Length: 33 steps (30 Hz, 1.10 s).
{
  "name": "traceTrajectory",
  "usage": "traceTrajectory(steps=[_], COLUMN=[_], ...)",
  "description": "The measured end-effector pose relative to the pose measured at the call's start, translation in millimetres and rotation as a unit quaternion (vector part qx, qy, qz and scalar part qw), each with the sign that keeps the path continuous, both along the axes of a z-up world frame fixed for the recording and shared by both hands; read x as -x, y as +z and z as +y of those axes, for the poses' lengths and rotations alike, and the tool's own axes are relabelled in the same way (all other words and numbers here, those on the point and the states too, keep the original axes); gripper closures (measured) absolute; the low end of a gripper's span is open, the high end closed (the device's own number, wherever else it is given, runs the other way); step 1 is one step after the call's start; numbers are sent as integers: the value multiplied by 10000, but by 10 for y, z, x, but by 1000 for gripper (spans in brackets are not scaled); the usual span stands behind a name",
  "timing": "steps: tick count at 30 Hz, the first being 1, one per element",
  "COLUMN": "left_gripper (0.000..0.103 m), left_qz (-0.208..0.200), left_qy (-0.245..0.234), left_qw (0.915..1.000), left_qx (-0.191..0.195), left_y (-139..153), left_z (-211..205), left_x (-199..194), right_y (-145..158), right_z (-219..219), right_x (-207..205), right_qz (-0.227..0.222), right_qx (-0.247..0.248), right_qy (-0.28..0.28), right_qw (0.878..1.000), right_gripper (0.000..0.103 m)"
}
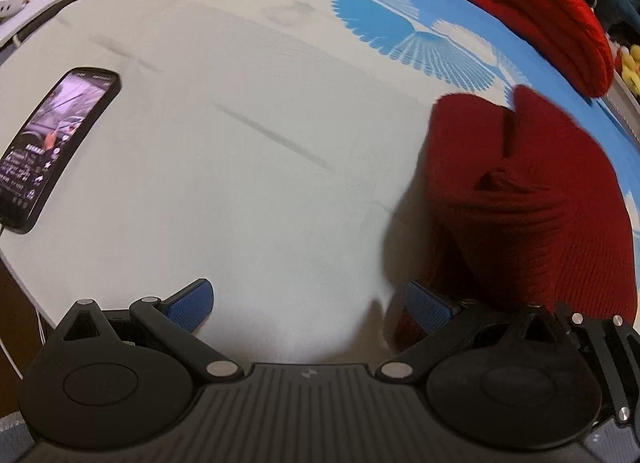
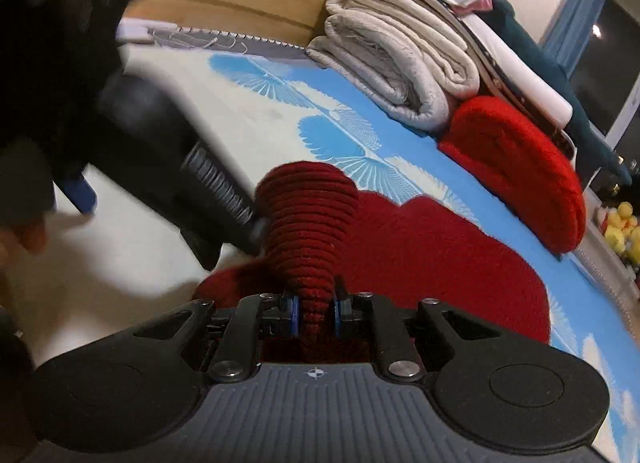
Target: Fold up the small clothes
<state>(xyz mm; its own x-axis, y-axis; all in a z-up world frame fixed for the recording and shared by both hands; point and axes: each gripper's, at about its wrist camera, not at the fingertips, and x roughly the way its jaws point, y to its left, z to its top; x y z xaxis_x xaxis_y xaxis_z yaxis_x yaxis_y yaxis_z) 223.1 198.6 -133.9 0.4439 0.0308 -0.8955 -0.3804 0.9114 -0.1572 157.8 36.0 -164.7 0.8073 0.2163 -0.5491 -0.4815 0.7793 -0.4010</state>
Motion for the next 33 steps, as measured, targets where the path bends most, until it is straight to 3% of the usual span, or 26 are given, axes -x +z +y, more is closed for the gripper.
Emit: traceTrajectory(steps=[4,7,11,13,17,20,23,25,27,29,31,33], left_gripper=[1,1,1,1,1,1,1,1,1,1,1,1], left_qz=[-20,-63,-97,-91,-76,-63,-136,-335,-610,-890,-1210,-1425], left_qy=[113,206,233,243,225,247,354,437,365,228,57,-130], left_qw=[9999,9997,9995,9995,9996,9996,9991,9976,9959,9936,9890,9847], left_qx=[38,123,172,169,161,151,212,408,558,663,849,996], left_y=[17,44,60,58,56,55,76,126,195,276,374,438], left_z=[72,123,136,151,168,167,187,204,184,136,70,-26], left_x=[39,55,64,72,67,59,62,92,125,149,174,177], right_y=[151,232,90,70,377,417,148,-63,-82,34,186,362], right_z=[-49,-77,-82,-157,-510,-583,-466,-372,-374,-459,-597,-725], right_x=[16,144,257,308,382,410,475,533,521,420,367,358], right_qz=[-35,-304,-163,-354,-515,-489,-91,-289,-203,274,791,929], right_qx=[-264,-272,-115,-82,-657,-117,622,852,543,-248,-957,-1374], right_qy=[-139,-36,343,509,528,1102,1628,1690,1548,1441,1435,1384], right_qw=[9995,9992,9992,9980,9951,9926,9847,9815,9862,9889,9818,9764], right_gripper=[88,88,88,88,88,88,86,81,69,45,40,44])
